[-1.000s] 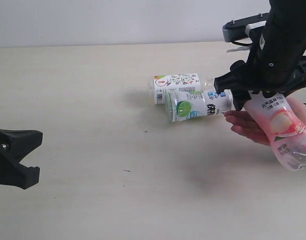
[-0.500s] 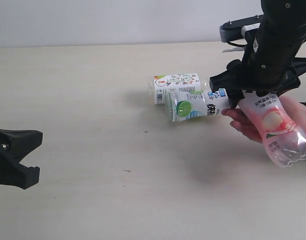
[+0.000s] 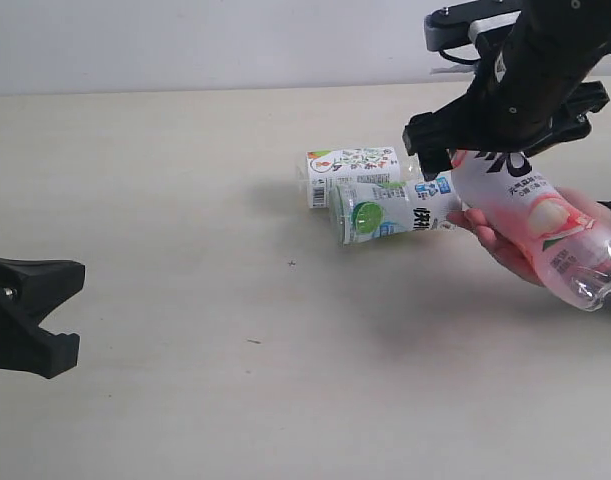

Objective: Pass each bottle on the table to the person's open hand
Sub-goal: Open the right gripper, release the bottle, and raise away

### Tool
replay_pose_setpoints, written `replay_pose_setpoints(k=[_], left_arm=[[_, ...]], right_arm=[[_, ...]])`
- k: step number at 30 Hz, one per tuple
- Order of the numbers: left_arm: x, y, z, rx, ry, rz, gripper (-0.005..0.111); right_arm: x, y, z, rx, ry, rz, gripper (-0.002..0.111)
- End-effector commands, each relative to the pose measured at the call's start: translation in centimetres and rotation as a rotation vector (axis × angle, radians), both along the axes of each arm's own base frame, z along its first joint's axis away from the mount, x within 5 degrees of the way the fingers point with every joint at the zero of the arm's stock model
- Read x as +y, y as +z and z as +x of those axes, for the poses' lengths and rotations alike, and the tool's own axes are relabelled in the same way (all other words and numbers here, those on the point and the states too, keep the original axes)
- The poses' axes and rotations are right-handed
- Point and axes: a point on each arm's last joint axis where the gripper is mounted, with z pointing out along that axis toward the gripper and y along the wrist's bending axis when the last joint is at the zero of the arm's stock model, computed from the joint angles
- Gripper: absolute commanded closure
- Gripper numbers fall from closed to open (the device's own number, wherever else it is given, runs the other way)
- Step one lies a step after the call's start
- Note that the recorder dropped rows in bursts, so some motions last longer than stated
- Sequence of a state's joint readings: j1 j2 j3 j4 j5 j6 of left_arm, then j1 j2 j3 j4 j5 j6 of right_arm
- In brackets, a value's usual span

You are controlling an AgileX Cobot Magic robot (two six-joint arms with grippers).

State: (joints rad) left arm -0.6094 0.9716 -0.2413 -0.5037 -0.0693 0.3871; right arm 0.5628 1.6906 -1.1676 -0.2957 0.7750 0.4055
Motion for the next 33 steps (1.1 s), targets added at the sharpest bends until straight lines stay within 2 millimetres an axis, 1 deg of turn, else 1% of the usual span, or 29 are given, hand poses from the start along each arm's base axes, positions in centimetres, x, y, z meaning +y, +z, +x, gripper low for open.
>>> replay_pose_setpoints(k=[1,4,6,10,14,17,21,25,28,30,31,33], left_arm=[[0.0,0.0,-0.1,-0.010,-0.002,-0.001,0.107],[0.0,0.0,-0.1,-0.010,-0.002,-0.001,0.107],[0.0,0.0,-0.1,-0.010,-0.002,-0.001,0.107],[0.0,0.0,-0.1,-0.010,-0.002,-0.001,0.107],[0.0,0.0,-0.1,-0.010,-0.002,-0.001,0.107],[0.0,0.0,-0.1,-0.010,-0.002,-0.001,0.107],[0.0,0.0,-0.1,-0.010,-0.002,-0.001,0.107],[0.0,0.0,-0.1,-0.010,-0.002,-0.001,0.107],[0.0,0.0,-0.1,-0.010,-0.002,-0.001,0.107],[0.0,0.0,-0.1,-0.010,-0.002,-0.001,0.107],[0.0,0.0,-0.1,-0.010,-0.002,-0.001,0.107],[0.0,0.0,-0.1,-0.010,-0.002,-0.001,0.107]], right_arm=[[0.1,1.7,0.6,-0.056,0.053,-0.003,0.013],[0.1,4.1,0.6,-0.124,0.094,0.013,0.013],[0.1,5.3,0.5,-0.166,0.115,0.026,0.013],[0.0,7.4,0.0,-0.252,0.168,0.069,0.013],[0.2,9.4,-1.0,-0.314,0.259,0.127,0.013],[0.3,10.4,-1.8,-0.327,0.308,0.179,0.013],[0.6,11.4,-3.0,-0.310,0.392,0.235,0.013],[0.9,11.9,-4.0,-0.278,0.449,0.291,0.019],[0.9,11.8,-4.4,-0.246,0.458,0.295,0.030],[0.8,11.6,-4.6,-0.219,0.471,0.281,0.043],[0.8,11.6,-4.6,-0.208,0.472,0.279,0.051],[0.9,11.5,-4.9,-0.179,0.467,0.299,0.071]])
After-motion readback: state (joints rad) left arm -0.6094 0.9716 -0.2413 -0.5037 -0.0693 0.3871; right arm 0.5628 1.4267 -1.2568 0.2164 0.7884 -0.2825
